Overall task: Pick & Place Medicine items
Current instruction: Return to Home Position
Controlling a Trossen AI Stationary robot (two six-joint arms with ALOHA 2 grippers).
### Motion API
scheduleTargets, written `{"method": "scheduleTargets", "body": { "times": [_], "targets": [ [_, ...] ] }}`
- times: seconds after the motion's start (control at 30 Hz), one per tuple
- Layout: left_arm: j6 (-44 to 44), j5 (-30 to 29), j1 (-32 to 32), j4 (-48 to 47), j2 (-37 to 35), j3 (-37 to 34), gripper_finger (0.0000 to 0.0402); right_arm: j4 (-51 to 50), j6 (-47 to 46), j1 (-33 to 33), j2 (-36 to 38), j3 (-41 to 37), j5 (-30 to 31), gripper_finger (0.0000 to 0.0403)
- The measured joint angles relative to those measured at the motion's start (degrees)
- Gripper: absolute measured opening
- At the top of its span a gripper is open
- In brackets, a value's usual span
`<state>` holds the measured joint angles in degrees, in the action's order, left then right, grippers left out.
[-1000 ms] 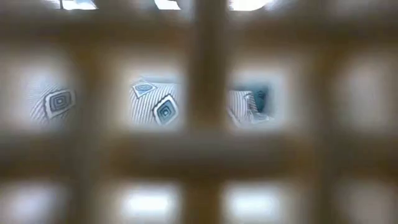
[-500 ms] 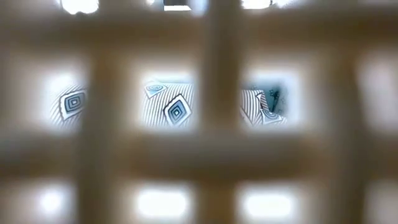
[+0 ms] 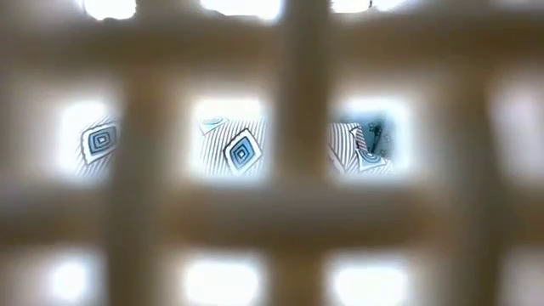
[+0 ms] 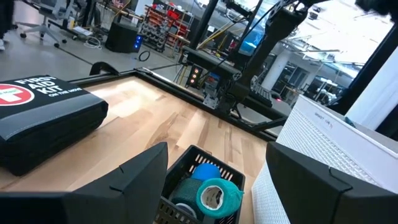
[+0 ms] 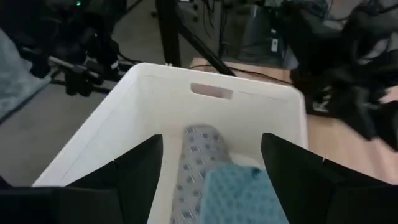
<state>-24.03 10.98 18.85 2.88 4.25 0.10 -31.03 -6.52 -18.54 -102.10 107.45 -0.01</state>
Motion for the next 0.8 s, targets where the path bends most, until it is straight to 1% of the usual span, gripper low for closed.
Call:
{"method": "scheduleTargets", "body": {
  "times": [0.07,0.2,0.3,0.4,0.5,0.6,0.7,0.8],
  "targets": [
    [-0.01,0.02,-0.02,-0.03,0.06,0.0,0.0275,-4.59,1.91,-0.31,0.52,3.18,0.51,0.027],
    [-0.02,0.0,0.0,-0.08,0.22,0.0,0.0276,-13.02,4.47,-1.85,0.96,7.21,4.4,0.0269],
    [-0.02,0.0,-0.02,-0.11,0.51,0.0,0.0276,-15.09,3.94,-3.54,2.55,6.64,7.62,0.0267],
    [0.0,0.02,-0.02,0.04,0.48,0.0,0.0276,-15.42,2.8,-4.5,5.67,4.68,9.9,0.0267],
    [0.0,0.0,-0.02,0.04,0.48,0.0,0.0276,-14.7,2.45,-5.17,9.1,0.78,10.84,0.0267],
    [-0.01,0.0,-0.02,0.04,0.48,0.0,0.0276,-12.98,2.17,-5.52,13.09,-5.06,11.66,0.0267],
    [-0.01,0.01,0.0,0.03,0.48,0.0,0.0276,-9.05,2.2,-5.62,18.79,-12.25,12.15,0.0267],
    [0.0,0.02,0.0,0.01,0.48,0.0,0.0276,-2.86,2.76,-5.57,24.84,-20.97,12.79,0.0267]
  ]
}}
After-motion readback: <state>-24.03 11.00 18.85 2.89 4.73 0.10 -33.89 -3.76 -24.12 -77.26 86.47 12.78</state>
